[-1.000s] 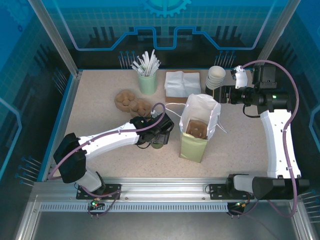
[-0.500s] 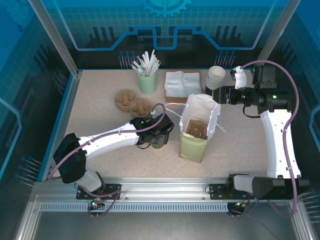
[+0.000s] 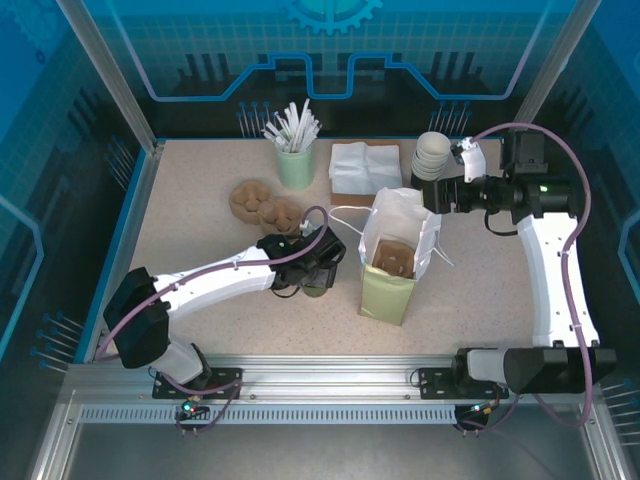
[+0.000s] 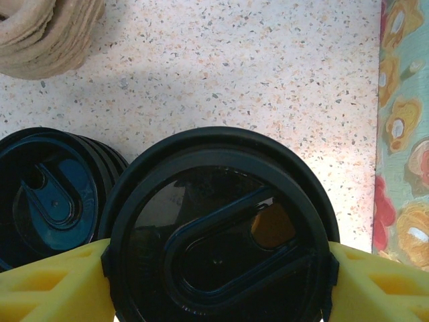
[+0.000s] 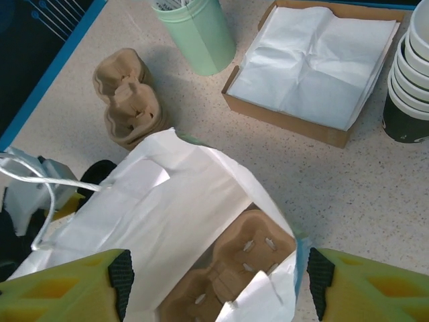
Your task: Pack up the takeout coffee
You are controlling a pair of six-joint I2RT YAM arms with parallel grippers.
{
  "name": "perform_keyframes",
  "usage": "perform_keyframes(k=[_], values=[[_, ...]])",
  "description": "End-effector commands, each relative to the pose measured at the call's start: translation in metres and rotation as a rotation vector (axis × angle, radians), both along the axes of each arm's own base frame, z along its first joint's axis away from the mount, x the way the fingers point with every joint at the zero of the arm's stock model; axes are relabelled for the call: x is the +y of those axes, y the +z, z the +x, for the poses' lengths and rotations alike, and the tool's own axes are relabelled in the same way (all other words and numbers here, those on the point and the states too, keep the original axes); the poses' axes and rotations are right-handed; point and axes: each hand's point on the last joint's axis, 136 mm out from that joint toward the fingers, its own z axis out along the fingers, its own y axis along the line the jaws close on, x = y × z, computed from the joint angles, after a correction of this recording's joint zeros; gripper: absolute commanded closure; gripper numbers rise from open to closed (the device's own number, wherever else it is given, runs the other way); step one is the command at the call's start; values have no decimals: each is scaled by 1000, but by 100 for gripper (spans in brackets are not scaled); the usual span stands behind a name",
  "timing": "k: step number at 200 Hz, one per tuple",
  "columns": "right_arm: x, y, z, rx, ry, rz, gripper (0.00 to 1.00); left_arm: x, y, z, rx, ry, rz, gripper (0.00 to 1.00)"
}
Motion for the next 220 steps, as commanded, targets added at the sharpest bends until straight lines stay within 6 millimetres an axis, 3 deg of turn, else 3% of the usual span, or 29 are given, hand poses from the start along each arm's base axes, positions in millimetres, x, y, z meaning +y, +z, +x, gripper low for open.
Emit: perform_keyframes(k=[1,67,99,128,157,220], values=[[-4,-15,5,6,55,-67,27,1,14,-3,-1,-22,-46,29],[2,-28,30,8,191,-111,27,3,75,-1,-90,-68,-104,30],[17,-35,28,81,319,-65,28,10,111,-4,-152,-84,-141,29],[17,-50,36,115,349,-110,30,16,139,-8,-194,-98,-164,29],[20,-58,39,115,389,-125,33,24,154,-10,-215,-95,-159,29],[25,-68,46,88,434,-164,56,29,170,-14,-235,-84,-181,29]])
